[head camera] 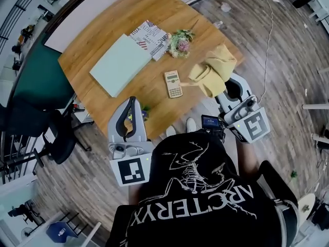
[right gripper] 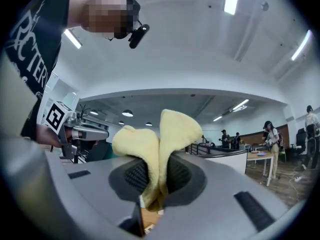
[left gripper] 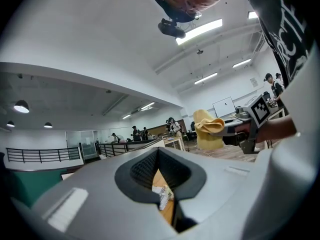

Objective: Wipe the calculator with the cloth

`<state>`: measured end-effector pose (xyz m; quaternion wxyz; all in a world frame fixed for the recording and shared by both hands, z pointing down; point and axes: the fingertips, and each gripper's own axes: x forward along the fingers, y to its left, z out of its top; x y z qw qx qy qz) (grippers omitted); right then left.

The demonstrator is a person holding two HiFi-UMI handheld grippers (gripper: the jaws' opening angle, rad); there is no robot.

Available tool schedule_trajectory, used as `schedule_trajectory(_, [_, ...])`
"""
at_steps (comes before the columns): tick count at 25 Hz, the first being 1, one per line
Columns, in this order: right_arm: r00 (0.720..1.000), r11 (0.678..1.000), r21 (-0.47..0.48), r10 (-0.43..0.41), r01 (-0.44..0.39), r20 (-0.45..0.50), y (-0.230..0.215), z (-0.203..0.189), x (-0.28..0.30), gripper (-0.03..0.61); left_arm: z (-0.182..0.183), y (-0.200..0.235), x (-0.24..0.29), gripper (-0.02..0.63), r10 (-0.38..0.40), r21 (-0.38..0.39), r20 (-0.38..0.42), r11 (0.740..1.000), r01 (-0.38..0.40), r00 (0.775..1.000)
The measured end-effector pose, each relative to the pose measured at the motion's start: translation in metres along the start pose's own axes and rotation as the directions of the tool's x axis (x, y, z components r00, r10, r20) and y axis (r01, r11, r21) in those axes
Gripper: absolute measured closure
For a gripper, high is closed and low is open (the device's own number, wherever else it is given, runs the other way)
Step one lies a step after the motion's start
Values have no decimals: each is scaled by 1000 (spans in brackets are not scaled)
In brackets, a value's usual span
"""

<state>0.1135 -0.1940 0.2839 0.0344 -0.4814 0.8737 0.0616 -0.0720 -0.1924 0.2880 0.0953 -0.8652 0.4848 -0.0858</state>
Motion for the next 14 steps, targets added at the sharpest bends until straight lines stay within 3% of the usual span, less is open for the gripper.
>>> schedule_trajectory(8, [999,999,-22,34,-33,8,3,3,3,522,-1,0,-1,604,21,-3,-11,1000,-21,1000])
schedule_trajectory(14, [999,999,-44,26,-28,-41,-5,-10,-3,522,-4,-3,2,603,23,-8,-22,1000,-24,999])
